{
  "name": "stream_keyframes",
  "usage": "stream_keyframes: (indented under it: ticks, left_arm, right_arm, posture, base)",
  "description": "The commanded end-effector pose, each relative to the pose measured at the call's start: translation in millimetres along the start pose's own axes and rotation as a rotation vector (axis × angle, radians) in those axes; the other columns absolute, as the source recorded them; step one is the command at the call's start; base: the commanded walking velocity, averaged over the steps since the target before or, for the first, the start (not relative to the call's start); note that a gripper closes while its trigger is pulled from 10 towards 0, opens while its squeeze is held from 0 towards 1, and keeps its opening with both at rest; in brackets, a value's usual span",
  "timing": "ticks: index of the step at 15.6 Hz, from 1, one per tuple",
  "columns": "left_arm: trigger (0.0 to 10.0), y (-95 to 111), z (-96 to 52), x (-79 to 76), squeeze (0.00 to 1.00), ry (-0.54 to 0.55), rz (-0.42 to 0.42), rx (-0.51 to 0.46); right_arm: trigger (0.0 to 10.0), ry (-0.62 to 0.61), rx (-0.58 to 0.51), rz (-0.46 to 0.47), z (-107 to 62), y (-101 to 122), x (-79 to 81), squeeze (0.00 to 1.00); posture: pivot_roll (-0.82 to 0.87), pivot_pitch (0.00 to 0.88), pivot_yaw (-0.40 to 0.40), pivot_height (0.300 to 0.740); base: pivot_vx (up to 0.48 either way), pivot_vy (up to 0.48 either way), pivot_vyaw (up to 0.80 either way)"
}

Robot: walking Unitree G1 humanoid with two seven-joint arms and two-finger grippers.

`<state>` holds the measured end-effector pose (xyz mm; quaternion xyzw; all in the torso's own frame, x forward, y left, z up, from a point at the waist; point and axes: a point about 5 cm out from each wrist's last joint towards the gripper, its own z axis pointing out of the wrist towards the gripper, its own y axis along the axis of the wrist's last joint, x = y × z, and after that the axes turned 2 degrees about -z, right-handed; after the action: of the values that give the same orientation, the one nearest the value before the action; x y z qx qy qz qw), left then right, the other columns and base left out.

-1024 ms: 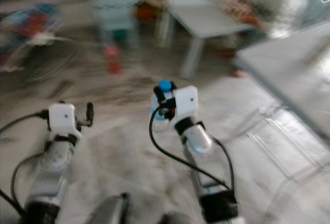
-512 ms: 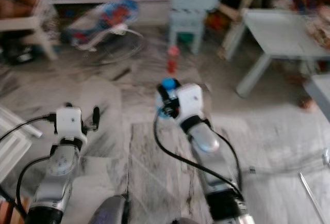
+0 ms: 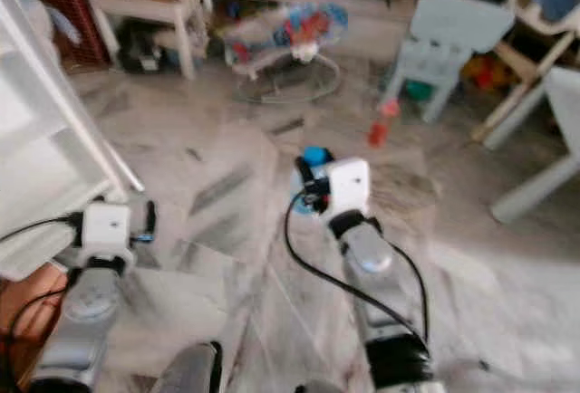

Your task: Restocking fridge

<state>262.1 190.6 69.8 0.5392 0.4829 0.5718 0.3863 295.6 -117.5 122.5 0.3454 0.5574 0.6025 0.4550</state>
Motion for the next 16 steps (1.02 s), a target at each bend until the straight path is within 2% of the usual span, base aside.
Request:
stream_keyframes:
  ticks: [1,3,6,7,9,11,12,14,16]
  left_arm:
    - [10.0,-3.9,-1.8,-5.6,0.00,-0.009,-0.001,0.013]
    - [10.0,-4.2,1.1,-7.8,0.00,-0.013,0.000,0.007]
    - [10.0,5.5,3.3,-3.1,0.00,-0.018,0.062,-0.041]
    - [10.0,3.7,0.8,3.3,0.00,-0.007,0.060,-0.030]
    - [10.0,-2.5,-4.3,4.6,0.00,-0.010,0.057,-0.015]
    - [10.0,-7.8,-7.7,-0.6,0.00,-0.024,0.049,0.004]
    - [10.0,-8.5,-11.2,-3.3,0.00,-0.011,0.027,0.011]
    - [10.0,-9.8,-13.4,-2.5,0.00,0.004,0.011,0.019]
    - [10.0,-14.9,-15.6,-6.0,0.00,-0.019,0.004,0.046]
  right_arm:
    - [10.0,-0.007,-0.019,-0.001,1.2,2.3,-1.7,0.00]
    - [10.0,-0.014,-0.018,0.002,1.3,-0.7,-1.2,0.00]
    - [10.0,-0.053,-0.020,-0.076,-3.2,0.8,-12.5,0.00]
    - [10.0,-0.068,-0.019,-0.086,-8.9,0.8,-18.0,0.00]
    - [10.0,-0.091,0.000,-0.086,-15.2,-5.5,-20.8,0.00]
    - [10.0,-0.110,0.025,-0.094,-22.3,-13.4,-21.2,0.00]
    - [10.0,-0.183,0.043,-0.074,-31.2,-17.3,-26.7,0.00]
    - [10.0,-0.231,0.045,-0.058,-35.1,-17.7,-31.2,0.00]
    - [10.0,-0.351,0.073,-0.042,-46.2,-23.2,-44.7,0.00]
  posture:
    - [0.15,0.089,-0.083,0.740]
    - [0.16,0.079,-0.085,0.740]
    - [0.18,0.072,-0.078,0.740]
    - [0.16,0.074,-0.071,0.740]
    - [0.16,0.085,-0.064,0.740]
    - [0.16,0.089,-0.063,0.740]
    - [0.16,0.092,-0.073,0.740]
    - [0.16,0.086,-0.070,0.740]
    - [0.14,0.071,-0.027,0.740]
  base:
    - [0.000,0.000,0.78]
    - [0.000,0.000,0.78]
    - [0.000,0.000,0.78]
    - [0.000,0.000,0.78]
    - [0.000,0.000,0.78]
    - [0.000,0.000,0.78]
    - [0.000,0.000,0.78]
    - [0.000,0.000,0.67]
    - [0.000,0.000,0.00]
